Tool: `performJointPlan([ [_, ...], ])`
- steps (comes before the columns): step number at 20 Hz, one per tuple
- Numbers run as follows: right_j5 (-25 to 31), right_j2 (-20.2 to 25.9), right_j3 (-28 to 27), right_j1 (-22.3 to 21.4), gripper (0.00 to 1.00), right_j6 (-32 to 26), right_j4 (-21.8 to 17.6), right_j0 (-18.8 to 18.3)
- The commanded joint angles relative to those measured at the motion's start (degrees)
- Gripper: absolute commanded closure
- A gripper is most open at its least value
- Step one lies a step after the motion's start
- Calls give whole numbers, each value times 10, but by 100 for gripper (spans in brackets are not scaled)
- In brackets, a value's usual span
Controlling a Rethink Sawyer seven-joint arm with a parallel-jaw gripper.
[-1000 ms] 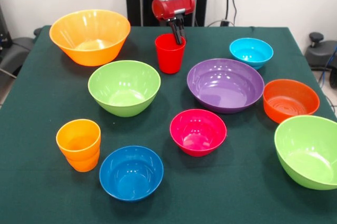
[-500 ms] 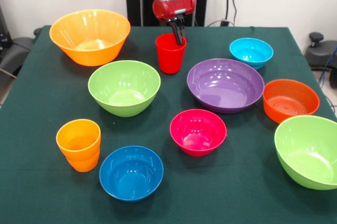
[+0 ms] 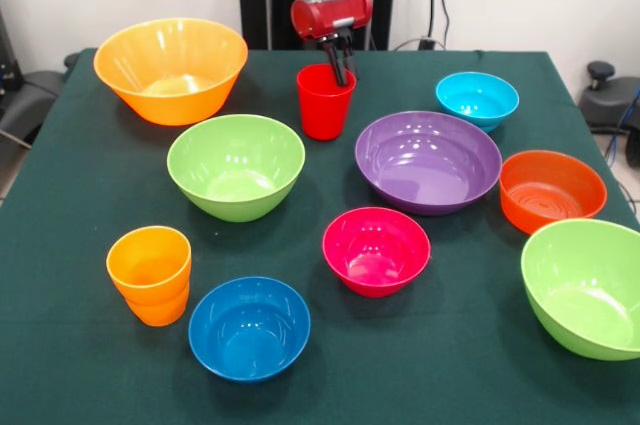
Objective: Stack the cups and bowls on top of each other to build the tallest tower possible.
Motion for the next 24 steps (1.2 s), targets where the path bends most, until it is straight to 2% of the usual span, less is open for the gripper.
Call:
performJointPlan([
  [1,97,69,-38,18,0,103,-6,3],
  [11,95,68,-37,18,0,98,-1,4],
  [15,101,68,-28,-8,0,97,2,12],
  [19,148,89,-14,-49,0,112,-4,11],
  [24,168,106,-2,-75,0,115,-8,4],
])
